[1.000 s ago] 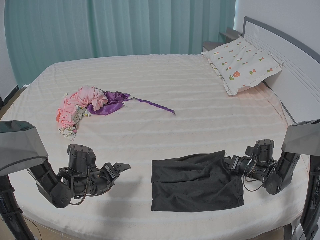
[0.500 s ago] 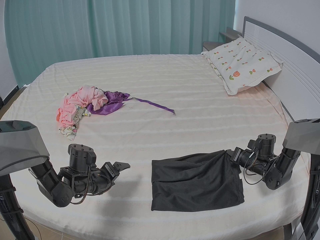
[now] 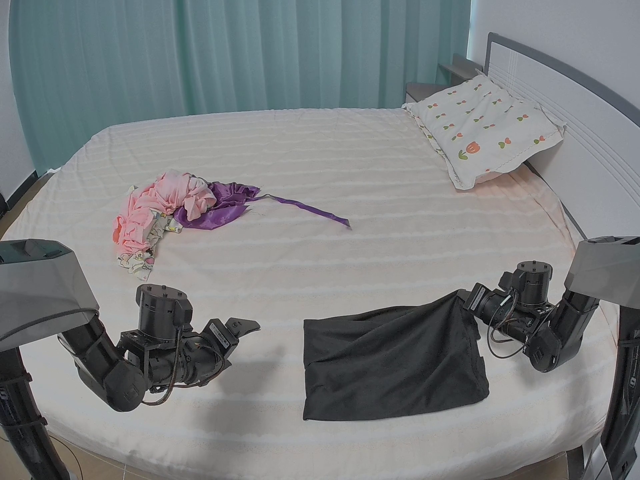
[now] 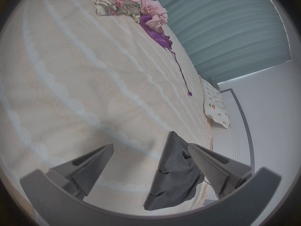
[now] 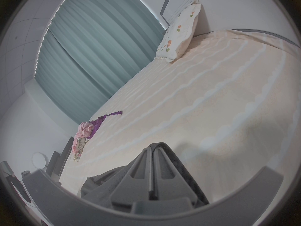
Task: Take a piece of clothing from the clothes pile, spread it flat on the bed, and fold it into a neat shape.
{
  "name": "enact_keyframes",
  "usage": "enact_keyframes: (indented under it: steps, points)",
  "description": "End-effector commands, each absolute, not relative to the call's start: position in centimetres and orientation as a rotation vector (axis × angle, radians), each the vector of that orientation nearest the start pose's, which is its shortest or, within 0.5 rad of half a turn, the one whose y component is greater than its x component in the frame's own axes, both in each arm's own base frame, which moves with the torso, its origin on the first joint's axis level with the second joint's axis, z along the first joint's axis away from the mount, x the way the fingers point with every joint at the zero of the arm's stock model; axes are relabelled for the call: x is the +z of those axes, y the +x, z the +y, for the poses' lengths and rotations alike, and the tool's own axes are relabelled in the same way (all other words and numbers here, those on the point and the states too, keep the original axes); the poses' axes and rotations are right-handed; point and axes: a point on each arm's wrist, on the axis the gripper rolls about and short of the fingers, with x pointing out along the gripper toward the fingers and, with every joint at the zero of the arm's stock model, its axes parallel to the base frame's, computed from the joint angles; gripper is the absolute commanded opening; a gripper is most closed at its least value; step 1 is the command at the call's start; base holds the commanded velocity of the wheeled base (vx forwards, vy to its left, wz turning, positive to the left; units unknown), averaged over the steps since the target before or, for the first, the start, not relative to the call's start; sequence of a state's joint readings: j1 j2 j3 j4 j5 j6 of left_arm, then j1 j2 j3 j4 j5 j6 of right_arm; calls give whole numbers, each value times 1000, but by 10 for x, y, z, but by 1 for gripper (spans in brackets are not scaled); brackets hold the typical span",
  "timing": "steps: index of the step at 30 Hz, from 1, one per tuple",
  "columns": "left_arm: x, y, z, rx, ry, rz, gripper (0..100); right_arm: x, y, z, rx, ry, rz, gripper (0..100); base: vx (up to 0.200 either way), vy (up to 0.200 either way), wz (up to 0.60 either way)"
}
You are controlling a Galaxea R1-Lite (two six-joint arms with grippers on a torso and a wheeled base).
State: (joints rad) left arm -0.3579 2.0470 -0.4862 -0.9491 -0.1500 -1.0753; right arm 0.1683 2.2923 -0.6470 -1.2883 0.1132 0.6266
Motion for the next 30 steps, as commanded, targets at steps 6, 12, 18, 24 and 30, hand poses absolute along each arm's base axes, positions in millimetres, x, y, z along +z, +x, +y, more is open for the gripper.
enact_keyframes:
  steps: [6,12,18,24,30]
  points:
    - [33,279,-108,-111,-953,814,100,0,362,56,119,635,428,0,0,0,0]
    - [33,279,-107,-109,-953,814,100,-2,367,53,107,649,418,0,0,0,0]
    - [33,279,-107,-108,-953,816,100,-2,367,52,105,681,422,0,0,0,0]
    - [32,279,-107,-106,-954,817,100,10,359,49,115,678,403,100,0,0,0]
    - [31,279,-107,-105,-951,817,100,25,332,32,177,684,456,100,0,0,0]
